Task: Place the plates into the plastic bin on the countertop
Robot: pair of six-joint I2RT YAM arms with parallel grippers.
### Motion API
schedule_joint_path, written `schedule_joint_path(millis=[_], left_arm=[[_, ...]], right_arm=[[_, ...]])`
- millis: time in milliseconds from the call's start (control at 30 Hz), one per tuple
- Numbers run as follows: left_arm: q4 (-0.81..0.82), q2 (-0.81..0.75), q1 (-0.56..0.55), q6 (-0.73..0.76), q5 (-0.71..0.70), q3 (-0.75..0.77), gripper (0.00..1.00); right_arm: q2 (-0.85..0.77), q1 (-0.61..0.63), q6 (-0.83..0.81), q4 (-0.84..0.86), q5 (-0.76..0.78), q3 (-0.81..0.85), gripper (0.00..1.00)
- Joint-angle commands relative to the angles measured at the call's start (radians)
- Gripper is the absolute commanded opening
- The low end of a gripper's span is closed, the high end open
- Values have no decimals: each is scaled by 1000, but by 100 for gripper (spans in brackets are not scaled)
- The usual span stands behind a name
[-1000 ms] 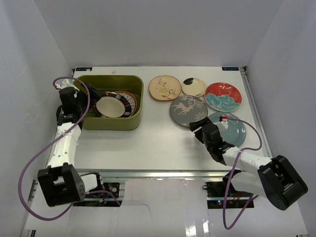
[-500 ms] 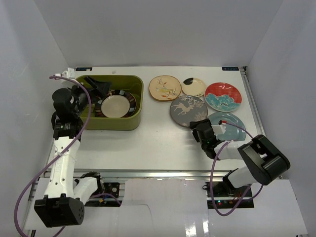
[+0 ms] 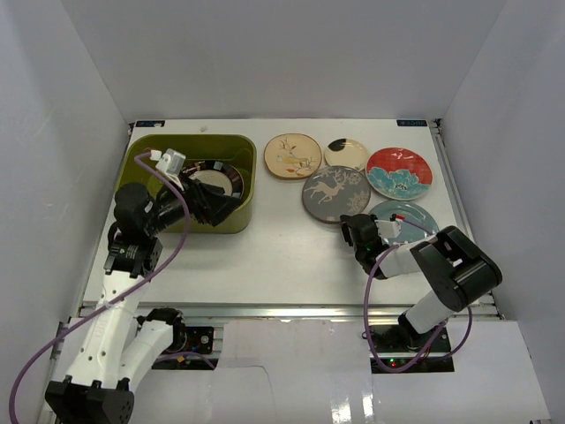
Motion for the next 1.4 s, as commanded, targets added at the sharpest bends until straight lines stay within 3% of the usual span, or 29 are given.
schedule_joint_path(millis=[0,233,400,533,667,800,933,1133,1367], left_arm=[[-45,-58,-33,79,50,-37,98],[-68,-64,-36,68,-2,-11,98],[-59,-46,-36,36,-55,46,98],[-69,-46,-36,4,-94,74,98],[-80,-64,-36,-7,-128,77,98],[-155,-83,-36,-7,-324,78,98],[-204,-116,-36,-39,-387,109,98],[-267,-145,-36,-15,-548,184,98],[-283,-119,-36,4,-585,198,98]], right_arm=[[-30,-3,-41,71,50,6,8],[-202,55,-155,16,62,-33,8],[-464,97,-300,-135,150,-5,8],[-683,123,-510,-178,164,15,8],[-753,135,-693,-207,-3,104,8],[-650,137,-828,-285,-219,338,8],[-399,138,-874,-302,-475,617,8],[-93,172,-813,-253,-575,943,8],[236,247,-750,-285,-614,1280,8]])
